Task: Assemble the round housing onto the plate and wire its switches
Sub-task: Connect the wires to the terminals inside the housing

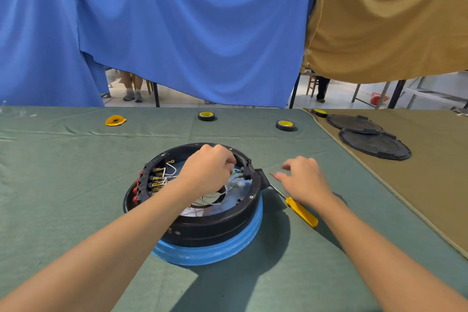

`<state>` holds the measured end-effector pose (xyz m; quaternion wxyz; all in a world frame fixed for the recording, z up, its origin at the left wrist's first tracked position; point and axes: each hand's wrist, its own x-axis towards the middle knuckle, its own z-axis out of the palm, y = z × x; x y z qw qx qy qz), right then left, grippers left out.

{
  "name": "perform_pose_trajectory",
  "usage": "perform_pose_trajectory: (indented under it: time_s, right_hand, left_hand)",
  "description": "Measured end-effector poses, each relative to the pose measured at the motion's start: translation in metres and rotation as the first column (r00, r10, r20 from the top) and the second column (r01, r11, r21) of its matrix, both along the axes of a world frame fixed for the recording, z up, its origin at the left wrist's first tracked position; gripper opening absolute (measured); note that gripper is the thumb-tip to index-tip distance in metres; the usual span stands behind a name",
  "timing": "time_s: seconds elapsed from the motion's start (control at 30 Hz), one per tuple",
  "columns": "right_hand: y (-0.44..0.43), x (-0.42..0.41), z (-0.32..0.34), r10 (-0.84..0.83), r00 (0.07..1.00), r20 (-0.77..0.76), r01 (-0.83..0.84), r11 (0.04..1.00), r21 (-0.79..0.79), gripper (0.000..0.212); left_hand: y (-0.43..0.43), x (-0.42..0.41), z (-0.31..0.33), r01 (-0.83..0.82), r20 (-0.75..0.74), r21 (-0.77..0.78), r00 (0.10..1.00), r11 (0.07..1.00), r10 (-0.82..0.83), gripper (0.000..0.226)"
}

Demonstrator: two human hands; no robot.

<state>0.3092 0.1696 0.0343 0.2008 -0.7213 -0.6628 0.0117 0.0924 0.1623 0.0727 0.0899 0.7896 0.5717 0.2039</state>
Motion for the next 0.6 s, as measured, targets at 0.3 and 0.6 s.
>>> perform_pose_trajectory:
  time_s: [0.3, 0.6]
  right_hand:
    - [-0.007, 0.013, -0.011, -0.002, 0.993, 0.115, 0.015, 0.993, -0.113, 0.016]
    - [-0.024, -0.016, 0.031, 0.300, 0.828, -0.473, -0.267, 0.954, 0.138, 0.013]
  left_hand:
    - [-0.015, -0.001, -0.003, -0.007, 0.038, 0.161, 0.999, 0.987, 0.001, 0.034]
    - [-0.022, -0.002, -0.001, 0.129, -0.021, 0.622, 0.989, 0.772, -0.148, 0.024]
